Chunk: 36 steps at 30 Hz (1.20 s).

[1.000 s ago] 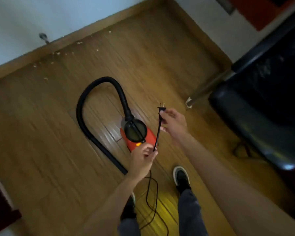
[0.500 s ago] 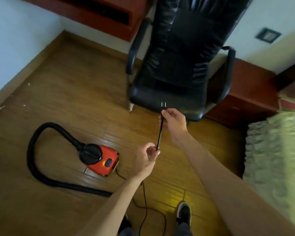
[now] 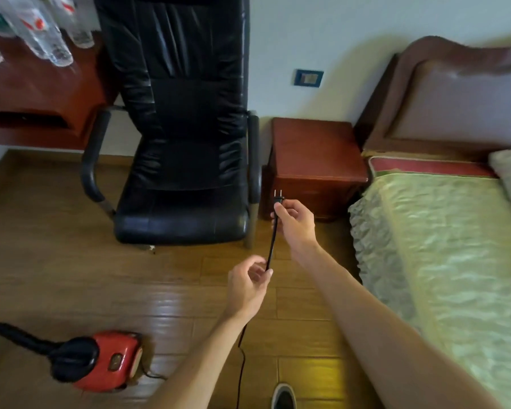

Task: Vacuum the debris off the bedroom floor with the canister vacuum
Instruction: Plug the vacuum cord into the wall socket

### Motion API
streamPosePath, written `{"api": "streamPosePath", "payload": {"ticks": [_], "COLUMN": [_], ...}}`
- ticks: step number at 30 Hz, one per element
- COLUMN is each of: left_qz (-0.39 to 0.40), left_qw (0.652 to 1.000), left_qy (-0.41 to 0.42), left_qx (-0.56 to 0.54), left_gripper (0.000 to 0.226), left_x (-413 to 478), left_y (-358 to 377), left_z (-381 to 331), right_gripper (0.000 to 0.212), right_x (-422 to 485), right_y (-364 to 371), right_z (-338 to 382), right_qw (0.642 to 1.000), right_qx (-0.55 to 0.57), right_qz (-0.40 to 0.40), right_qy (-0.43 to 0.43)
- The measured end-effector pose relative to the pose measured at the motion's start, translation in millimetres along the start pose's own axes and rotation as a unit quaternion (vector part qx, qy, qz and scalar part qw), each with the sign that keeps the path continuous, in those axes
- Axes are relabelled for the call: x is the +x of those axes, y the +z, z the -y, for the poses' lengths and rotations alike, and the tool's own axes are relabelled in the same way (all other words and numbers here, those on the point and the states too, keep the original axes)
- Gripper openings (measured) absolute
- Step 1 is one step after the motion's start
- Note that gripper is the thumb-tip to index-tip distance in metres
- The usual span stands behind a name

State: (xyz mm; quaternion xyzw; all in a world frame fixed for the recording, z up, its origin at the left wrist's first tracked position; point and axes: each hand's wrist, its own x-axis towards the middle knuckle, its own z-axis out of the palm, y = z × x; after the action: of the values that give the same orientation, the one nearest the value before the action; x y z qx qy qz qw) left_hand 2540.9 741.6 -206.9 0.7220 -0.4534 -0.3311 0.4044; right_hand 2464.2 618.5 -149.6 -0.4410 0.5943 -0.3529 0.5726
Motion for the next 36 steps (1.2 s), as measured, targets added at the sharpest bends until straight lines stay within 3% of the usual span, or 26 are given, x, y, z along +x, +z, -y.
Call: {"api": "streamPosePath", "payload": {"ticks": [7, 14, 25, 36], "left_qz": [0.012, 0.030, 0.040, 0.083], "left_qw": [1.000, 0.999, 0.999, 0.995], "left_qy": [0.004, -0.005, -0.017, -0.035], "left_qx": [0.014, 0.013, -0.020, -0.051], "left_gripper": [0.016, 0.018, 0.017, 0.016], "left_x": [32.3, 68.2, 192.5, 364.5], "left_y": [93.0, 139.6, 150.3, 156.4], "left_z": [-64.1, -93.5, -96.0, -85.5], "right_gripper": [0.018, 0.015, 0.020, 0.014], "right_x": [58.5, 102.8, 215.2, 376.0], "right_y": [-96.6, -131.0, -98.6, -38.2], "right_z": [21.2, 33.8, 66.8, 107.8], "right_qw": [0.994, 0.978, 0.964, 0.953], "right_qx": [-0.083, -0.142, -0.161, -0.177], "right_qz": [-0.036, -0.102, -0.178, -0.242], "right_qy": [-0.063, -0.110, -0.111, -0.049]}}
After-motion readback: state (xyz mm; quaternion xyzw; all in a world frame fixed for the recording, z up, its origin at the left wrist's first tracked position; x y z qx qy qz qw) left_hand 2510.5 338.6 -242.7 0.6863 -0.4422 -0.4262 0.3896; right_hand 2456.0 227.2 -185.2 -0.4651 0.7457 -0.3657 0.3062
